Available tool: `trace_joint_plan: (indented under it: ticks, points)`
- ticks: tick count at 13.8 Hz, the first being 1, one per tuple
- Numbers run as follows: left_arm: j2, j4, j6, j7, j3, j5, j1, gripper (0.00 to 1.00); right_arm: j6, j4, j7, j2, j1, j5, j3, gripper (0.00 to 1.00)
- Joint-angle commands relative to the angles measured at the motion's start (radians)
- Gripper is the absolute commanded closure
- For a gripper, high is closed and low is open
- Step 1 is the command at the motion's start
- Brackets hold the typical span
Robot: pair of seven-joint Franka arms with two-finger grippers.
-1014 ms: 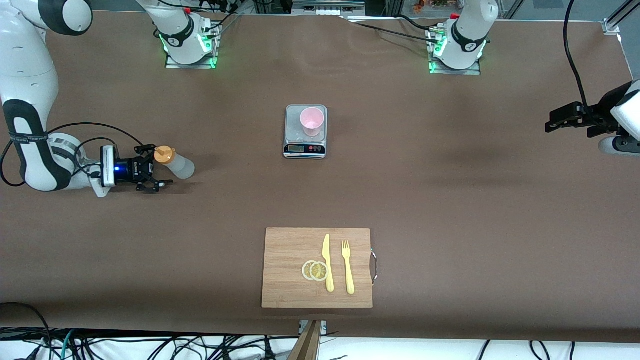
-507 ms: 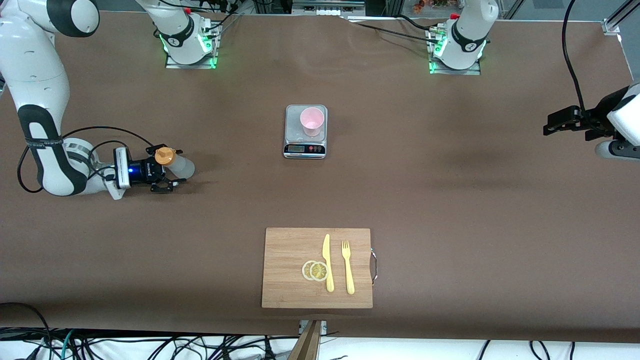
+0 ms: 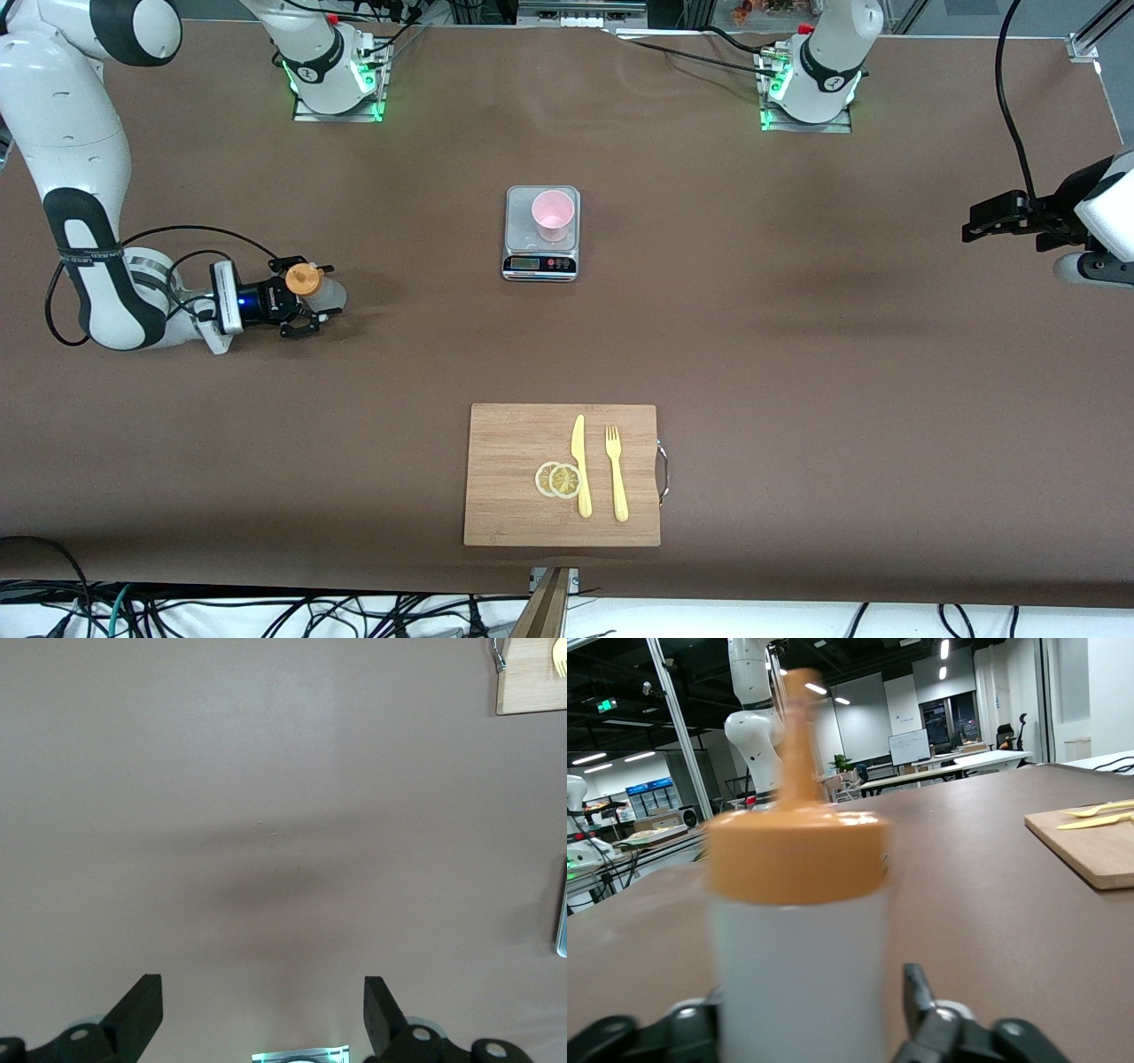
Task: Add sauce to pink cup with both arms
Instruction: 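Lift the sauce bottle with the right gripper over the pink cup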
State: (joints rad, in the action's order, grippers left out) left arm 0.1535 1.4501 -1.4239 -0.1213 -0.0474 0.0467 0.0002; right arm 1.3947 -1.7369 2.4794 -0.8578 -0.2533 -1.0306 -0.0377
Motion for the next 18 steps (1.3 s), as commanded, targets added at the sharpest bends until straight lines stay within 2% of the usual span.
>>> trace_joint_plan:
  ticks: [1,4,7,9,14,18]
  points:
    - [0.015,-0.033,0.011,-0.018,0.007,-0.016,0.009,0.0,-0.003,0.036,-0.02,-0.007,0.0,0.026,0.006,1.0]
    - [0.015,-0.033,0.011,-0.018,0.009,-0.013,0.008,0.0,-0.009,0.075,-0.043,0.005,0.025,0.058,0.006,1.0]
    - [0.015,-0.033,0.013,-0.018,0.007,-0.011,0.008,0.0,-0.011,0.132,-0.187,0.037,0.051,0.127,0.03,1.0]
    - [0.015,-0.033,0.011,-0.018,0.007,-0.01,0.009,0.0,-0.003,0.197,-0.326,0.062,0.081,0.205,0.056,1.0]
    - [0.015,-0.033,0.013,-0.018,0.007,-0.01,0.009,0.0,0.013,0.321,-0.728,0.141,0.19,0.513,0.156,1.0]
    - [0.015,-0.033,0.013,-0.018,0.007,-0.008,0.009,0.0,0.044,0.332,-1.004,0.198,0.316,0.777,0.249,1.0]
